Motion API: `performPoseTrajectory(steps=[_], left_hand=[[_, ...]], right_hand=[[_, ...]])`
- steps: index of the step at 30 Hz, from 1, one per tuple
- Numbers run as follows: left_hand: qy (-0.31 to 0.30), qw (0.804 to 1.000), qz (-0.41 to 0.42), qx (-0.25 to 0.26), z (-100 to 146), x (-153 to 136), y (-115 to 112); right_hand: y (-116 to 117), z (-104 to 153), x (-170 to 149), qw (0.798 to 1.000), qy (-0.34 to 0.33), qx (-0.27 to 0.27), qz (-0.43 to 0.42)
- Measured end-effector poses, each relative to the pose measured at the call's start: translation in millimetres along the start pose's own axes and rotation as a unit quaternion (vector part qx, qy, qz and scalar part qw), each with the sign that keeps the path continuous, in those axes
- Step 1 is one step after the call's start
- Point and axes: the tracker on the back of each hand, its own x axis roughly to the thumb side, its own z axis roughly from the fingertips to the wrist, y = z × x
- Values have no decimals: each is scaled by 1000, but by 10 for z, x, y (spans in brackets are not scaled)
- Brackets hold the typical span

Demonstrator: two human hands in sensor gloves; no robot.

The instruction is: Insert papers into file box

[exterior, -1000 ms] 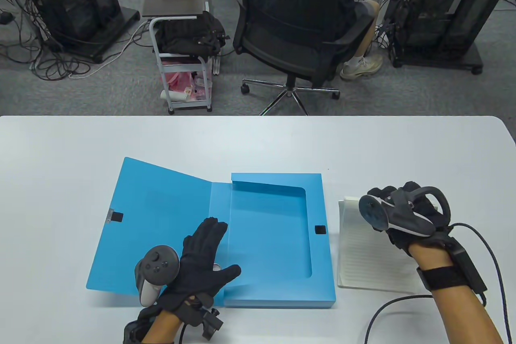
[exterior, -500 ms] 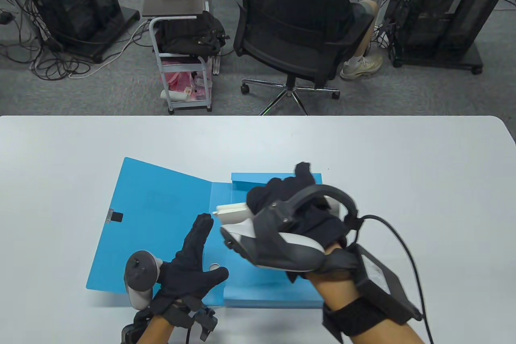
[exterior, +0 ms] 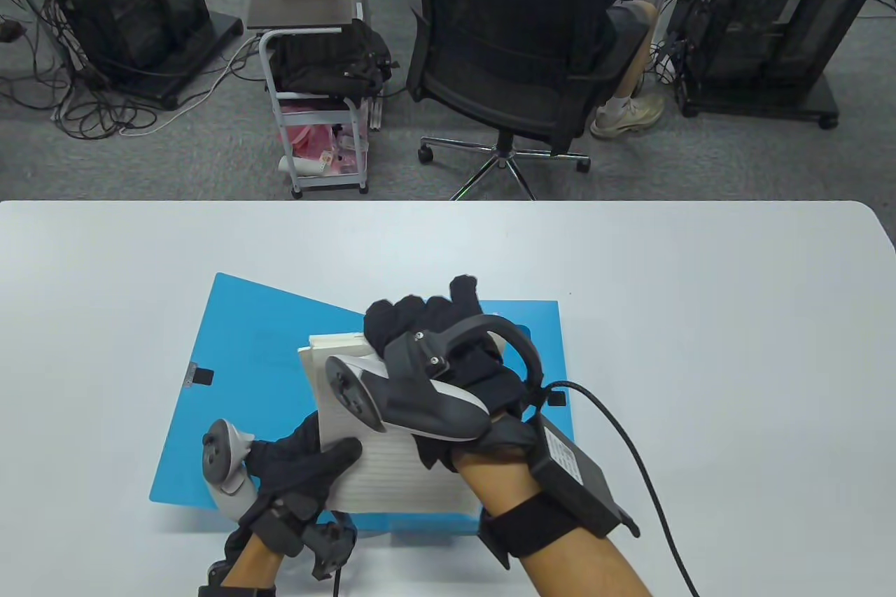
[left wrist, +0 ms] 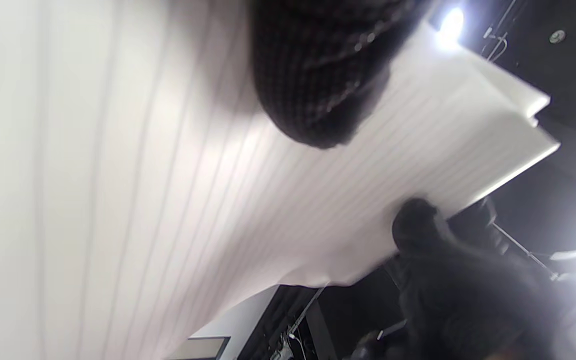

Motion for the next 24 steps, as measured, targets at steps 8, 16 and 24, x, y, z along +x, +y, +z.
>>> performPoseTrajectory(steps=[8, 16, 24], left_hand=[[82, 988, -24, 128, 57, 152, 539], [188, 956, -36, 221, 201, -18, 1221], [264, 938, -20, 222, 245, -198, 1348]], right_hand=[[1223, 958, -864, 989, 22, 47, -141], [2576, 1605, -964, 956, 22, 163, -243], [2710, 1671, -955, 956, 25, 138, -259]])
